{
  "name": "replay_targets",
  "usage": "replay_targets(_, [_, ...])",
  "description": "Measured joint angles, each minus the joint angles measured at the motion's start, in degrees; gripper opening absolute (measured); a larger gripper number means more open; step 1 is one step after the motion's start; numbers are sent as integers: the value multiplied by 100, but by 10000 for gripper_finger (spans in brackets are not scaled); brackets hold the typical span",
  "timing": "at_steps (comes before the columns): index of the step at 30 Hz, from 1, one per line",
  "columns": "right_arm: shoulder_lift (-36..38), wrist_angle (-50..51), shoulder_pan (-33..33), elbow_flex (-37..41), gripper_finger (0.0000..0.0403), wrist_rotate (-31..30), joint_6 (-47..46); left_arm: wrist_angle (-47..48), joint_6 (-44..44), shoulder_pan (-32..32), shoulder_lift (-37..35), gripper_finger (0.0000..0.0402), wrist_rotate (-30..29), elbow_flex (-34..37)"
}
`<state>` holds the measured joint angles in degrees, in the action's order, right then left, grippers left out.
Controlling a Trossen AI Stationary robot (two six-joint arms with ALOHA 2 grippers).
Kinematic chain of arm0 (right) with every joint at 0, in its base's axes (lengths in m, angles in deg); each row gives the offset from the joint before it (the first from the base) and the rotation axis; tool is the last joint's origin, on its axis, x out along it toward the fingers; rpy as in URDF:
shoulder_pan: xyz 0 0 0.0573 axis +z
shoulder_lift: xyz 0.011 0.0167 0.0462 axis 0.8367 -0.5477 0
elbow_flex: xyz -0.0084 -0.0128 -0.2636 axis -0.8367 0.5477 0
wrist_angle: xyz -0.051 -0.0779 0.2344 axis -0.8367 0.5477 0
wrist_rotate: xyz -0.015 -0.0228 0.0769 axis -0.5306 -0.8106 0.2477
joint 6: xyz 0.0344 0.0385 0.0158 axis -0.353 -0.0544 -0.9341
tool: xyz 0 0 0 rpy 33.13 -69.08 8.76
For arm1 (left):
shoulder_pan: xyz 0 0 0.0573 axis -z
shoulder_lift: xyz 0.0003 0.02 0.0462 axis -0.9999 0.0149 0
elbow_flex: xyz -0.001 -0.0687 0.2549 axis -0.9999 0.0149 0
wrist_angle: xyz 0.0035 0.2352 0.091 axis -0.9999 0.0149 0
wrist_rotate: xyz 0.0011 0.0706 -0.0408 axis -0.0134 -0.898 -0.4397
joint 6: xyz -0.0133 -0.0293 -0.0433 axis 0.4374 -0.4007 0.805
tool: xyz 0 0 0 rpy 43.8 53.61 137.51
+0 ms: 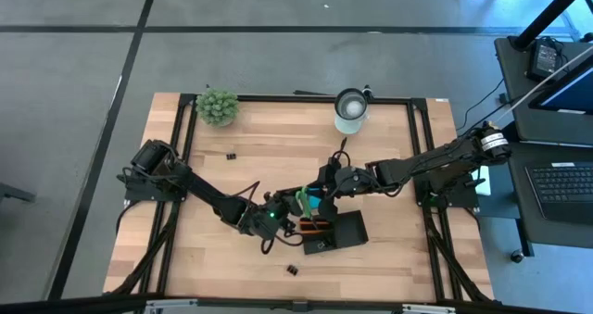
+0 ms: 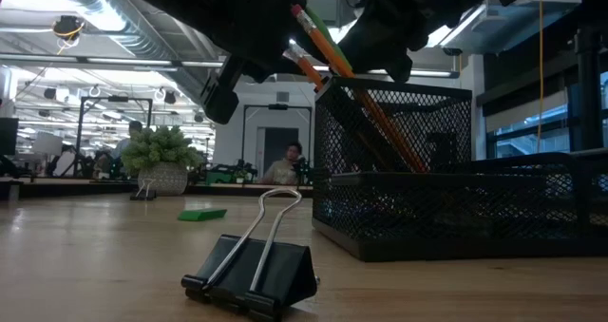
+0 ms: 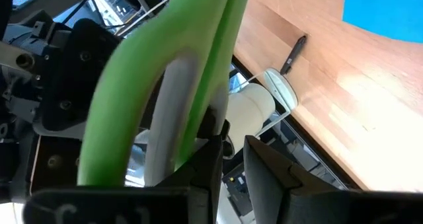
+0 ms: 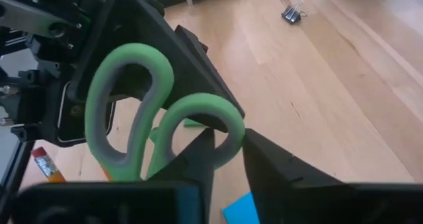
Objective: Pick and place office supplies into organizer
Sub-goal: Put the scissors into the top left slot of the desk organizer
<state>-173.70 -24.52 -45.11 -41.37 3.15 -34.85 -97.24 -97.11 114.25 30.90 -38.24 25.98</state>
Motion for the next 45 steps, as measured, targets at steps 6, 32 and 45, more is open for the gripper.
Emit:
replay_targets(6, [0,-9,4,0,36,17,-5,0,1,0,0,58,-19,0])
replay_targets(32, [7,-9,74,2,25,-31,-3,34,1261,218,-563,59,-565,2])
replay_targets(45, [7,-223,477,2,25,-26,874,42,5419,267,-1270,58,-1993,4])
